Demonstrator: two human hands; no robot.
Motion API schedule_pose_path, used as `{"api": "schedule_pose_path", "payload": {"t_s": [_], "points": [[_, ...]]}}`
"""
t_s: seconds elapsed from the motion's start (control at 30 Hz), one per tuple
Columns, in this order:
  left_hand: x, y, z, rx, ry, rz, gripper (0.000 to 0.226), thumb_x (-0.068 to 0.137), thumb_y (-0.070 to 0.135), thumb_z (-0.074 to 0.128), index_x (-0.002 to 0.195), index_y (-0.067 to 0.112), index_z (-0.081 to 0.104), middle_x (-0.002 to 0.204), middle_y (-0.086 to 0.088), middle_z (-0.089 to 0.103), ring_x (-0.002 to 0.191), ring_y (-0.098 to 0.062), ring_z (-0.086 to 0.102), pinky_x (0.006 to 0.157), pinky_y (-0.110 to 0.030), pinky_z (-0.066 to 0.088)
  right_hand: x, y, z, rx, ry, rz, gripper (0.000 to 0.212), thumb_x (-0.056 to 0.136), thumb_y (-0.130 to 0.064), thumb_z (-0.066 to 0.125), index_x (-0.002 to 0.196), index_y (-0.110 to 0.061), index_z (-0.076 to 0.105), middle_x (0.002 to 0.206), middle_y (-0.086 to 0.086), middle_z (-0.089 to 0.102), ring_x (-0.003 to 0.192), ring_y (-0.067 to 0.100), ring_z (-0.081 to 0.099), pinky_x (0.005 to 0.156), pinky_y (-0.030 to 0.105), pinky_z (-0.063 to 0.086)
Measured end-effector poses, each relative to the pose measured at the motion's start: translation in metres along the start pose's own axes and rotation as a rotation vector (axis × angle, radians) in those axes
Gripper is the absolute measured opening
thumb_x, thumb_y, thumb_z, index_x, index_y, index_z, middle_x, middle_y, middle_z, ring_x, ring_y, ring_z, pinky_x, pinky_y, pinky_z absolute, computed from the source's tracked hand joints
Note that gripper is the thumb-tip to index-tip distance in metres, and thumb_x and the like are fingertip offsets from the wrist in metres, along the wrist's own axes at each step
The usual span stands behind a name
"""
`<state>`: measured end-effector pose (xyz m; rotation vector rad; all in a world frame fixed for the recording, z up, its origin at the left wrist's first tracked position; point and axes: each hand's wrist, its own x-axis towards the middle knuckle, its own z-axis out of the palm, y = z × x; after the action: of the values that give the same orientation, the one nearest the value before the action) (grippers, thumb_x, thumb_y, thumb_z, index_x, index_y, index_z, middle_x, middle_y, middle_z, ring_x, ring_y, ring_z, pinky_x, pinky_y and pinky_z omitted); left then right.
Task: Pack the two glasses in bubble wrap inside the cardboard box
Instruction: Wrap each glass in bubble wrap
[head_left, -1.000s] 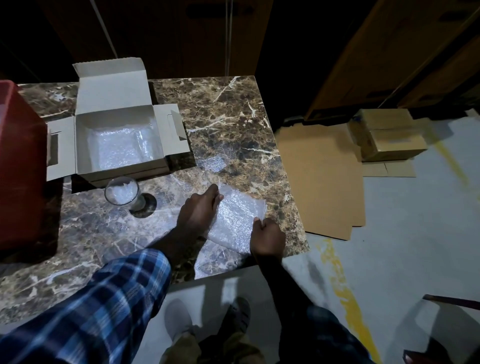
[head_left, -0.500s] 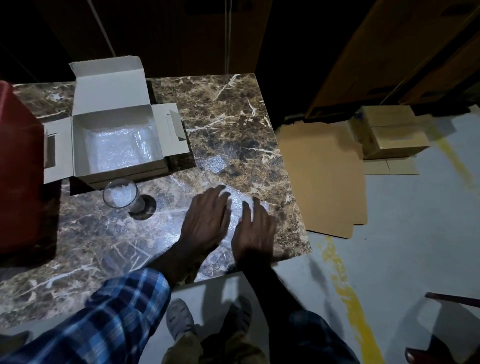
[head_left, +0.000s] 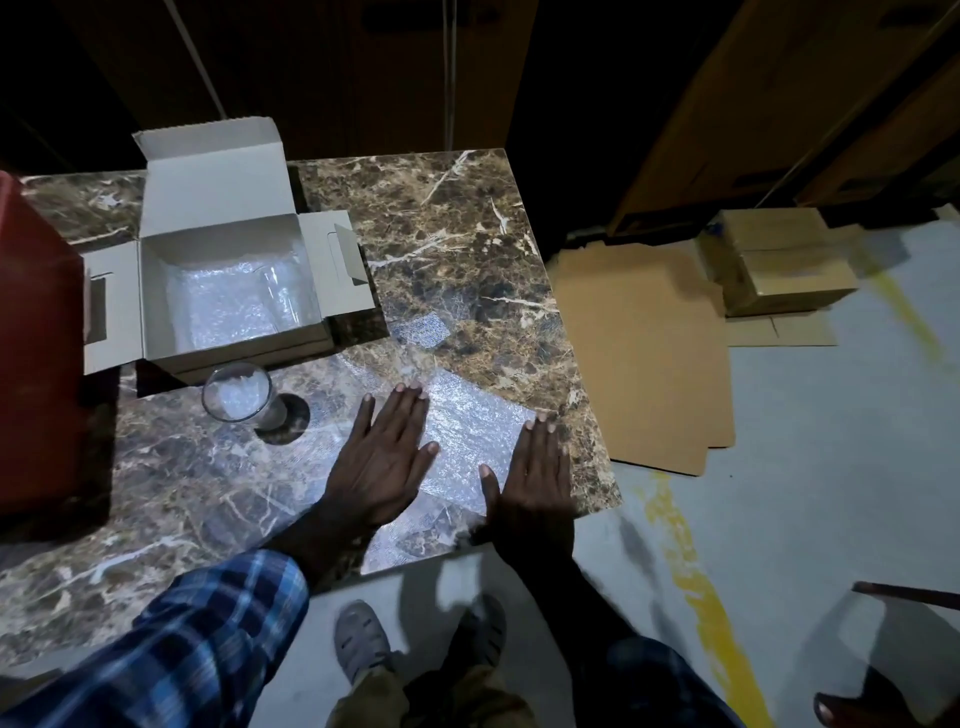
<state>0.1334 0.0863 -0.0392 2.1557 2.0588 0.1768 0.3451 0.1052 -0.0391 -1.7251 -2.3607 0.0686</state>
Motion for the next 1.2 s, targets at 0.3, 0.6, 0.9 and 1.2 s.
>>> {"api": "schedule_pose_path", "payload": {"t_s": [0.3, 0.6, 0.9, 1.2], "points": [[-0.031, 0.004, 0.006, -0.042, 0.063, 0.399, 0.06, 0.101, 0.044, 0.045, 0.147, 0.006, 0.046, 0.157, -0.013, 0.039, 0.151, -0.025, 0.026, 0.121, -0.055, 0.02, -0.023, -0.007, 0.003, -0.005, -0.034, -0.33, 0.054, 0.094, -0.036, 0.042, 0.132, -0.002, 0.061, 0.143, 0.018, 0.055, 0.132, 0.032, 0.053, 0.111, 0.048, 0.037], [-0.02, 0.002, 0.001, -0.021, 0.209, 0.411, 0.047, 0.096, 0.028, 0.049, 0.134, 0.002, 0.059, 0.143, -0.014, 0.056, 0.142, -0.03, 0.043, 0.117, -0.053, 0.028, -0.015, -0.003, 0.015, 0.114, 0.186, -0.436, 0.03, 0.097, -0.013, 0.053, 0.117, 0.001, 0.071, 0.125, 0.017, 0.068, 0.119, 0.03, 0.064, 0.105, 0.049, 0.047], [-0.033, -0.031, -0.012, -0.091, 0.35, 0.384, 0.035, 0.083, 0.012, 0.068, 0.116, 0.0, 0.07, 0.121, -0.014, 0.07, 0.129, -0.035, 0.056, 0.114, -0.061, 0.03, -0.01, -0.02, 0.015, 0.271, 0.046, -0.53, 0.048, 0.098, -0.036, 0.055, 0.126, 0.001, 0.065, 0.134, 0.018, 0.062, 0.129, 0.03, 0.056, 0.111, 0.048, 0.04], [-0.089, -0.065, -0.025, -0.091, 0.444, 0.339, 0.029, 0.088, 0.012, 0.064, 0.109, -0.005, 0.072, 0.116, -0.018, 0.071, 0.121, -0.041, 0.06, 0.105, -0.067, 0.039, -0.001, -0.045, 0.006, 0.313, 0.015, -0.744, 0.05, 0.073, -0.009, 0.056, 0.119, 0.003, 0.068, 0.135, 0.021, 0.061, 0.13, 0.037, 0.054, 0.11, 0.058, 0.039]]}}
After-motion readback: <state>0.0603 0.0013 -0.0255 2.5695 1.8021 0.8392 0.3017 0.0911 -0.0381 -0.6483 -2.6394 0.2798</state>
